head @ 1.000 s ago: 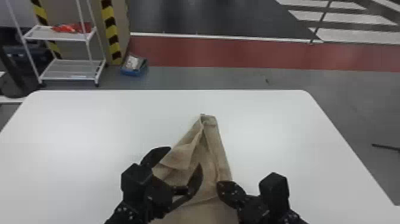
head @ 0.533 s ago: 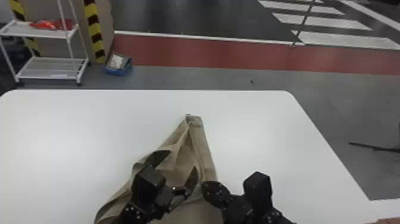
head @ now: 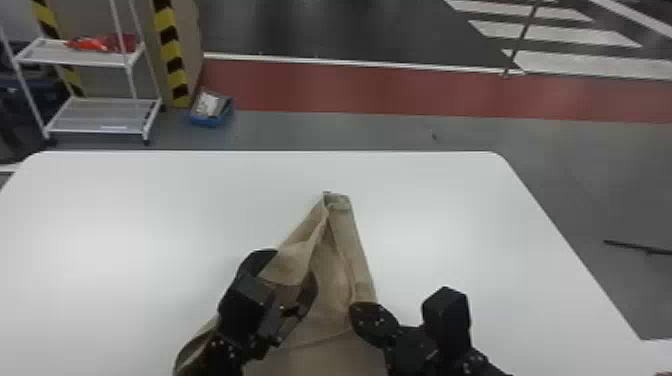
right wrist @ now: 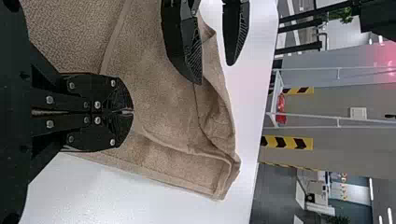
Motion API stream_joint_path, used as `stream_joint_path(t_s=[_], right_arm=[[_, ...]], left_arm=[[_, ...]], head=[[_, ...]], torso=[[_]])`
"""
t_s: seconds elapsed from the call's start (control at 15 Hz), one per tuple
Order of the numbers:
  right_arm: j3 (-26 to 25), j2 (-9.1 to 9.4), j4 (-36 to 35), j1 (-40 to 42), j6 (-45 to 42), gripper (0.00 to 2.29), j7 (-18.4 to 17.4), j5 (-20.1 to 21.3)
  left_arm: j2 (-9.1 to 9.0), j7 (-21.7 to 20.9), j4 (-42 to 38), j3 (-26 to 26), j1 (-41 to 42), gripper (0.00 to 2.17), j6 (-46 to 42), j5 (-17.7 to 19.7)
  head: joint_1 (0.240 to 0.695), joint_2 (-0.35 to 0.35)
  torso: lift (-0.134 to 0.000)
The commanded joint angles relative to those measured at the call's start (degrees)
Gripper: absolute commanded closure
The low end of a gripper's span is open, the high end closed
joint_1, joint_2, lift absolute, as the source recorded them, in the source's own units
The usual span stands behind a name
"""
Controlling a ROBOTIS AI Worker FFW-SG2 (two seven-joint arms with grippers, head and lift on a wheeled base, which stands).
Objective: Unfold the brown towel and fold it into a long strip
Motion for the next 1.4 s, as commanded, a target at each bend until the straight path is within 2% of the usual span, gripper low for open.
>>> stream_joint_path(t_s=[0.0, 0.47, 0.53, 0.67, 0.8, 1.07, 1.33], right_arm=[[0.0, 0.0, 0.04, -0.08, 0.0, 1.68, 0.09, -0.44], [-0.53, -0.09, 0.22, -0.16, -0.18, 1.68, 0.17, -1.32], [-0.62, -0.09, 0.22, -0.08, -0.35, 1.68, 0.17, -1.5], [-1.15, -0.09, 0.13, 0.19, -1.06, 1.68, 0.35, -2.2], [-2.03, -0.09, -0.14, 0.19, -1.06, 1.68, 0.79, -3.52], [-5.28, -0.09, -4.0, -1.57, 0.88, 1.68, 1.58, -3.52], [-12.48, -0.18, -5.94, -8.69, 7.73, 1.68, 4.74, -2.99]], left_arm=[[0.1, 0.81, 0.39, 0.41, 0.0, 0.62, -0.07, -0.14], [0.19, 1.07, -1.1, 2.79, 1.32, 0.64, -0.07, -0.05], [0.19, 1.07, -1.19, 3.14, 1.41, 0.8, -0.07, 0.03], [0.19, 2.13, -1.63, 3.31, 1.58, 1.66, 1.16, 0.47], [0.28, 1.07, -3.65, 3.4, 1.85, 1.92, 5.73, 0.3], [0.36, 2.21, -9.54, 6.39, 3.78, 1.96, 5.2, 1.44], [0.28, 3.0, -15.78, 12.02, 4.39, 1.96, 12.41, 2.06]], head=[[0.695, -0.117], [0.695, -0.088], [0.695, -0.086], [0.695, -0.075], [0.695, -0.069], [0.695, -0.068], [0.695, -0.073]], torso=[[-0.123], [-0.123], [-0.123], [-0.123], [-0.123], [-0.123], [-0.123]])
